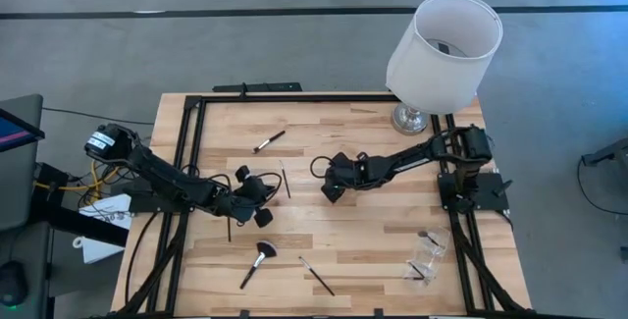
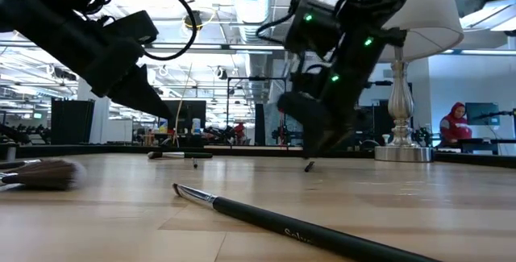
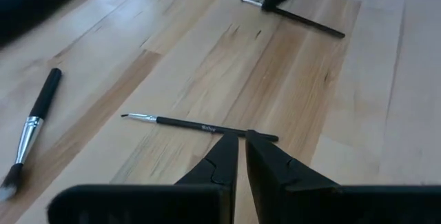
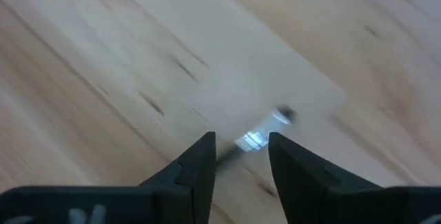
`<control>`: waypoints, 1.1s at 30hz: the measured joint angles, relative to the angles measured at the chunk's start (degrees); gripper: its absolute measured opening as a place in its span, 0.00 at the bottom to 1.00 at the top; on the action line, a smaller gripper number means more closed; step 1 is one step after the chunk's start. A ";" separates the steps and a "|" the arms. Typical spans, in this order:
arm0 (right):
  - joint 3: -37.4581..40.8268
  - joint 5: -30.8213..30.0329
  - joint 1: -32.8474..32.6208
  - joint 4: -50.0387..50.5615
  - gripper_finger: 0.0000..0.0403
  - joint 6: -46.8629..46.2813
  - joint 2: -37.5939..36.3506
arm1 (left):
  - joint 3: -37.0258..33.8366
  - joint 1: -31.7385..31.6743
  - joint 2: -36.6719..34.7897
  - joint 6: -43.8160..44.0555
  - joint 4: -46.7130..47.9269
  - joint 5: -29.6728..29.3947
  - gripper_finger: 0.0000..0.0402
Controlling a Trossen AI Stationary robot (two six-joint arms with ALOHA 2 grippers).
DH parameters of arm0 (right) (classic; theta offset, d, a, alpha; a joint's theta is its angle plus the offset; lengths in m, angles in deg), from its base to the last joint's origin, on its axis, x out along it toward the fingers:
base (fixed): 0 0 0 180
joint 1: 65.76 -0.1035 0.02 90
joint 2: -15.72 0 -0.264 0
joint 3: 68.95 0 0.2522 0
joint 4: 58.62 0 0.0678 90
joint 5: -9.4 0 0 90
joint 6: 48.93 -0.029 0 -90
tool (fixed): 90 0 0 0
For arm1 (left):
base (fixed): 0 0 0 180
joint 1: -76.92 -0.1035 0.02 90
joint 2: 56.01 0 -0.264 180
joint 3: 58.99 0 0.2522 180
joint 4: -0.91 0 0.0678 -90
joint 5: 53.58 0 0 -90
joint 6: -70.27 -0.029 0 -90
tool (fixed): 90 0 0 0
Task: Pick & Place Makeup Brushes
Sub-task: Put the black eyeshadow brush into the transparent organizer
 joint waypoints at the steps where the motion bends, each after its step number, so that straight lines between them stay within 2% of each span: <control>1: 0.12 0.20 0.03 0.92 0.29 -0.04 0.23 | -0.11 0.00 0.00 0.00 -0.09 0.00 0.07; 14: -0.07 1.51 -0.68 1.00 0.24 0.92 1.23 | -2.77 0.00 0.00 0.20 -3.14 0.25 0.07; 23: -0.16 1.44 -2.52 6.02 0.24 8.36 1.08 | -2.77 0.02 0.00 0.02 -3.59 0.48 0.07; 33: -0.06 3.17 -2.70 9.85 0.24 8.64 0.02 | -2.77 0.00 0.00 0.01 -3.66 0.48 0.07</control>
